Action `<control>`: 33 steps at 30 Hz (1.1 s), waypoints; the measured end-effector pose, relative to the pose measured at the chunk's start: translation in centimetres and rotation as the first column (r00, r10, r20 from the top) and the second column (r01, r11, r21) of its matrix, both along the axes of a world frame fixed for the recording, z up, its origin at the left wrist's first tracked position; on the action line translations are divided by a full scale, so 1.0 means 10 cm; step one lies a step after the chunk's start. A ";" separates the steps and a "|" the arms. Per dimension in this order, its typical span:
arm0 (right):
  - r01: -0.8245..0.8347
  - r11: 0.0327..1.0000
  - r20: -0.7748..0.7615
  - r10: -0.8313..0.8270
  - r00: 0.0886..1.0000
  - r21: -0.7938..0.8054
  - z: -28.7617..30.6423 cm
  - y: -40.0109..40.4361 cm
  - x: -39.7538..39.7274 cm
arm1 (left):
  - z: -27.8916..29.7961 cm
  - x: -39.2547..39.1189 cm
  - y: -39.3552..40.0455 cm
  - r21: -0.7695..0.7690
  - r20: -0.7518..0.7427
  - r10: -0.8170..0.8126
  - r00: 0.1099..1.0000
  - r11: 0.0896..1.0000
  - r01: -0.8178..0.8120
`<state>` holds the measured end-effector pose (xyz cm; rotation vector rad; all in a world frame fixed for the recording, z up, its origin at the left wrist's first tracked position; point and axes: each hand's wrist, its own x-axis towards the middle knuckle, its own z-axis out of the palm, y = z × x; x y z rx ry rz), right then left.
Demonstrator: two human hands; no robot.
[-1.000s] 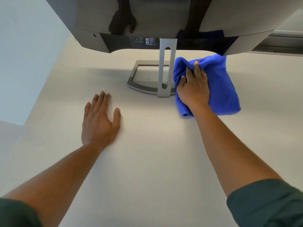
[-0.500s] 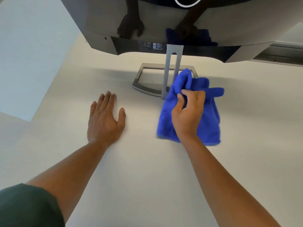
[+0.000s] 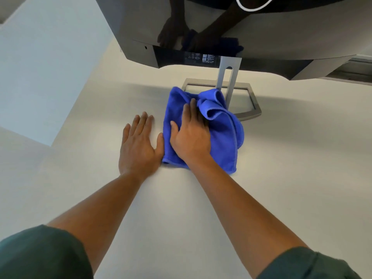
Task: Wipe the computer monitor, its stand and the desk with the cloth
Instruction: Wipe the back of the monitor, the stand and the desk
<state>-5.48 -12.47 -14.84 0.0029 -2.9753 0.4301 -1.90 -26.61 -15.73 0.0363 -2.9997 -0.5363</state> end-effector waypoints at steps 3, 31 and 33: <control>0.066 0.997 0.019 -0.067 0.998 0.031 -0.04 0.00 0.07 | 0.00 0.00 0.00 -0.004 0.010 0.000 1.000 1.000 0.000; -0.163 0.984 0.181 0.147 0.972 0.078 0.08 -0.11 -0.63 | 0.04 0.01 0.01 -0.005 0.025 -0.008 1.000 1.000 0.008; -0.139 0.988 0.188 0.123 0.974 0.072 0.09 -0.13 -0.66 | 0.04 0.00 0.00 -0.005 0.030 -0.012 0.999 1.000 0.013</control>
